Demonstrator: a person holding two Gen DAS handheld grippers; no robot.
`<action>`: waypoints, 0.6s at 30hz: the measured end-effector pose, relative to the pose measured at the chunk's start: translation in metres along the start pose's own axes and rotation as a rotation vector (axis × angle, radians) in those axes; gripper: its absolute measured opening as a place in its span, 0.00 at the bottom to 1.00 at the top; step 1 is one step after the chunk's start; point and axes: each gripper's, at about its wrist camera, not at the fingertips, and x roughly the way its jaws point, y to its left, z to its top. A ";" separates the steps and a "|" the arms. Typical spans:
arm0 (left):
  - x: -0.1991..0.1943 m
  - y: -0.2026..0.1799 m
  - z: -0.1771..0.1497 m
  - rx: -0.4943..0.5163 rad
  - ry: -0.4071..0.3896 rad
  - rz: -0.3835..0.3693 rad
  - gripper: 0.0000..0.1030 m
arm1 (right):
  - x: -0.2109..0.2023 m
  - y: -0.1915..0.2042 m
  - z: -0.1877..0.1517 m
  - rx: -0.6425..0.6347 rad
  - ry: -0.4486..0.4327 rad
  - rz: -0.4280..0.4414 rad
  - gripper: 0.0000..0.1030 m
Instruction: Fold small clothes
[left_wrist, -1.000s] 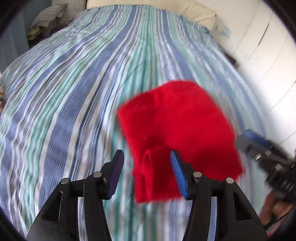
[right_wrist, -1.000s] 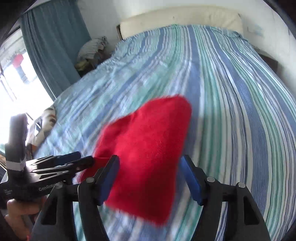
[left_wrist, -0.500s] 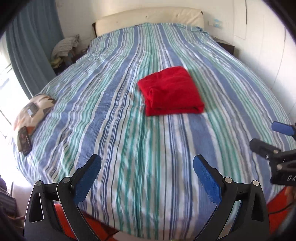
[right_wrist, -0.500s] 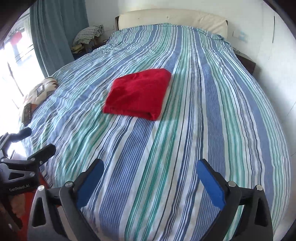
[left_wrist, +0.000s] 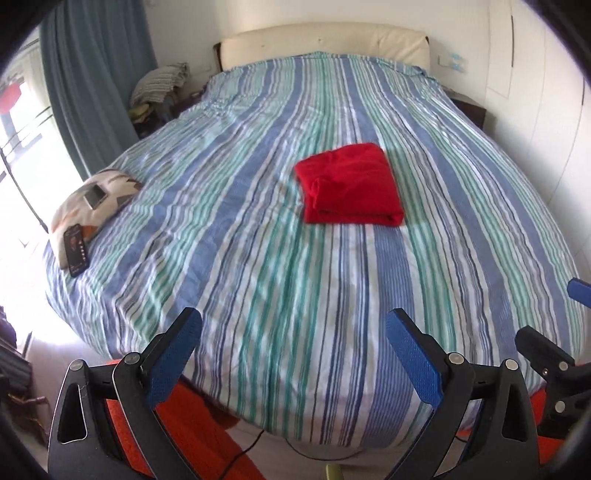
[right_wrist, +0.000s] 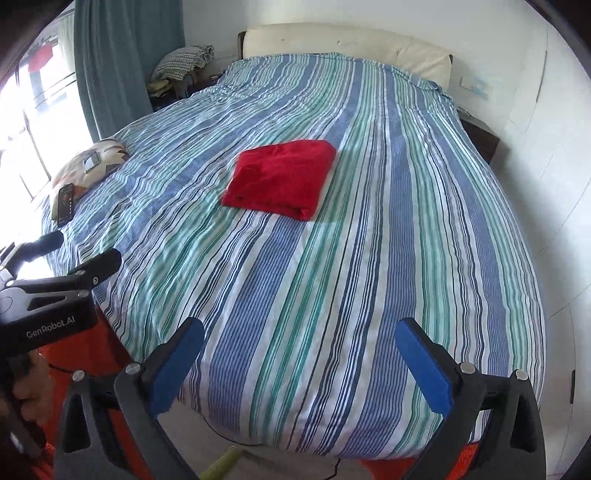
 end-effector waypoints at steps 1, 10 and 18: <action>0.000 -0.001 0.000 0.007 0.009 -0.010 0.97 | 0.000 0.001 0.001 0.006 0.001 0.000 0.99; -0.008 -0.001 -0.004 0.098 0.107 -0.014 0.98 | -0.021 0.015 0.004 0.007 -0.012 -0.001 0.99; -0.060 0.014 -0.003 0.104 -0.001 0.008 0.98 | -0.052 0.020 0.011 0.023 -0.006 0.029 0.99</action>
